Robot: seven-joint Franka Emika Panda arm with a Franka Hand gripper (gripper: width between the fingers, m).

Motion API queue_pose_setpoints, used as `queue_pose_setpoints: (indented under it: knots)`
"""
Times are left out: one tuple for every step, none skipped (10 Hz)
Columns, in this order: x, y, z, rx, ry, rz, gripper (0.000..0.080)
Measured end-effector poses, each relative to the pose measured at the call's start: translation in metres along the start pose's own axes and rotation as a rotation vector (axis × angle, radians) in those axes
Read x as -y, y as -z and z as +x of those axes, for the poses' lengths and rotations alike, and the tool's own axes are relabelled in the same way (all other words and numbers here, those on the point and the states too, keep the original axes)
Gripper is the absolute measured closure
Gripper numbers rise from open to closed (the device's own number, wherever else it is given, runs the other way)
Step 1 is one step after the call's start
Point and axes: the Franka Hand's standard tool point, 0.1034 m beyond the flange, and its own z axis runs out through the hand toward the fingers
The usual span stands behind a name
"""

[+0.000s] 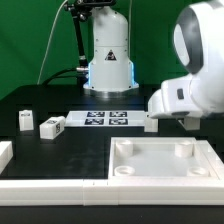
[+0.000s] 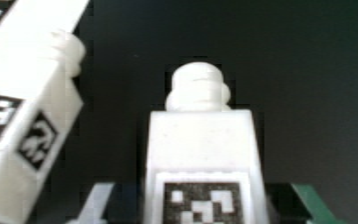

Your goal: Assemble one leg

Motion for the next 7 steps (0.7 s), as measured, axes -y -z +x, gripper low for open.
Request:
queue_pose_setpoints:
  knots:
    - [-0.005, 0.011, -0.008, 0.005, -0.002, 0.002, 0.0516]
    - [-0.01, 0.026, -0.014, -0.005, -0.008, 0.008, 0.0516]
    - [-0.008, 0.025, -0.007, -0.049, -0.007, 0.013, 0.0516]
    - [-0.007, 0.023, -0.007, -0.046, -0.006, 0.011, 0.0515]
    - [-0.006, 0.027, -0.003, -0.084, -0.007, 0.016, 0.0515]
    - [-0.005, 0.031, 0.002, -0.164, -0.008, 0.023, 0.0515]
    - [-0.004, 0.034, 0.005, -0.278, -0.009, 0.03, 0.0515]
